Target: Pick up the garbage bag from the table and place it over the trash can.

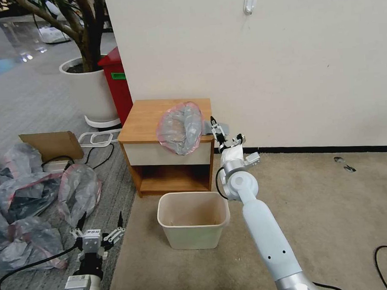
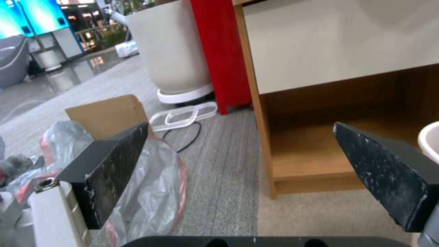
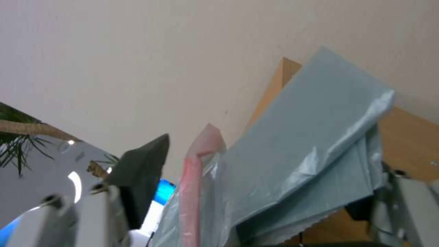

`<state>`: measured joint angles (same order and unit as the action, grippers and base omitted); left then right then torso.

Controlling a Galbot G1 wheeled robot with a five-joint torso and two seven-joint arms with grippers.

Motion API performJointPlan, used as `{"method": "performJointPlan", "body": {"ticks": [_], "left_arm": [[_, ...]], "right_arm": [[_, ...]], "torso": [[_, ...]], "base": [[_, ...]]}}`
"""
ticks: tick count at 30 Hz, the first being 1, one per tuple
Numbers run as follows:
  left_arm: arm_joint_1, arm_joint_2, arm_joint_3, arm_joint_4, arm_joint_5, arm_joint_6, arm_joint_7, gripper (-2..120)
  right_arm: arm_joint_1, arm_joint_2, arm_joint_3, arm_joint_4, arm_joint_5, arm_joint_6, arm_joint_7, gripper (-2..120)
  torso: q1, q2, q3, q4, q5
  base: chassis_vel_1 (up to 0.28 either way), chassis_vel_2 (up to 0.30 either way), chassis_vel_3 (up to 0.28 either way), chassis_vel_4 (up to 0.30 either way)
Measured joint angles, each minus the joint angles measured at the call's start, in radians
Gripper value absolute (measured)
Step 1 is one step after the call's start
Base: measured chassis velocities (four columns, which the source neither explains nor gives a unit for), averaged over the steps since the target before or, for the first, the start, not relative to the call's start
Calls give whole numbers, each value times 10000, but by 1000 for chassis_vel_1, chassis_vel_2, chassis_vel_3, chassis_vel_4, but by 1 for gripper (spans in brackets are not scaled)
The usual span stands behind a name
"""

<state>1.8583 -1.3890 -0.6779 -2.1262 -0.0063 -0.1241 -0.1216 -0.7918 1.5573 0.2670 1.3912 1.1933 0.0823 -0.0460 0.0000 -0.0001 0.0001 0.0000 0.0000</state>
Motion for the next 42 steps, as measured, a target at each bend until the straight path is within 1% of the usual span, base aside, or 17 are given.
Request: {"method": "performJointPlan", "body": {"ticks": [3, 5, 7, 9, 10, 11, 12, 14, 15, 18, 19, 21, 27, 36, 39, 40, 42], "left_arm": [[17, -32, -3, 1, 21, -52, -8, 100], [22, -37, -3, 2, 25, -58, -8, 100], [36, -68, 2, 22, 42, -87, -11, 100], [37, -89, 21, 36, 58, -104, -12, 100], [37, -89, 21, 36, 58, -104, -12, 100], [37, -93, 24, 38, 60, -106, -12, 100], [31, -104, 37, 46, 71, -108, -13, 100], [27, -110, 46, 45, 79, -110, -13, 100], [27, -110, 46, 45, 79, -110, -13, 100], [-3, -112, 51, 47, 82, -110, -13, 100], [-3, -112, 51, 47, 82, -110, -13, 100], [-44, -137, 56, 74, 82, -110, -16, 100], [-70, -195, 84, 75, 82, -122, -20, 100], [-76, -215, 57, 237, 53, -275, -35, 100], [-188, -213, 52, 329, 1, -283, -62, 100], [-188, -213, 52, 329, 1, -283, -62, 100], [-239, -188, 71, 359, -14, -283, -66, 100]], "right_arm": [[4, -5, 13, -5, -71, 92, -78, 61], [4, -7, 17, -6, -78, 99, -87, 60], [-2, -28, 41, -6, -104, 129, -134, 48], [-23, -35, 54, -5, -144, 162, -159, 41], [-23, -35, 54, -5, -144, 162, -159, 41], [-24, -36, 57, -4, -154, 168, -167, 38], [-30, -40, 69, 2, -187, 185, -188, 30], [-37, -53, 85, 17, -204, 194, -197, 24], [-37, -53, 85, 17, -204, 194, -197, 24], [-93, -97, 87, 92, -181, 197, -199, 8], [-93, -97, 87, 92, -181, 197, -199, 8], [-159, -107, 21, 198, -164, 195, -189, 0], [-343, -158, -272, 618, -48, 279, 169, 0], [-1057, -437, -944, 1853, -168, 694, 912, 0], [-1721, -748, -1357, 3040, -486, 524, 1440, 0], [-1721, -748, -1357, 3040, -486, 524, 1440, 0], [-2048, -897, -1570, 3545, -725, 296, 1865, 0]], "torso": [[0, 1, 0, 0, 0], [0, 1, 0, 0, 0], [0, 1, 0, 0, 0], [0, 1, 0, 0, 0], [0, 1, 0, 0, 0], [0, 1, 0, 0, 0], [0, 1, -1, 0, 0], [0, 1, 0, 0, 0], [0, 1, 0, 0, 0], [0, 1, 0, 0, 0], [0, 1, 0, 0, 0], [0, 1, 0, 0, 0], [0, 1, 0, 0, 0], [0, 1, -1, 0, 1], [-1, 2, -1, -1, 0], [-1, 2, -1, -1, 0], [0, 2, -2, 0, 0]], "base": [[0, 0, 0, 0], [0, 0, 0, 0], [0, 0, 0, 0], [0, 0, 0, 0], [0, 0, 0, 0], [0, 0, 0, 0], [0, 0, 0, 0], [0, 0, 0, 0], [0, 0, 0, 0], [0, 0, 0, 0], [0, 0, 0, 0], [0, 0, 0, 0], [0, 0, 0, 0], [0, 0, 0, 0], [0, 0, 0, 0], [0, 0, 0, 0], [0, 0, 0, 0]]}}
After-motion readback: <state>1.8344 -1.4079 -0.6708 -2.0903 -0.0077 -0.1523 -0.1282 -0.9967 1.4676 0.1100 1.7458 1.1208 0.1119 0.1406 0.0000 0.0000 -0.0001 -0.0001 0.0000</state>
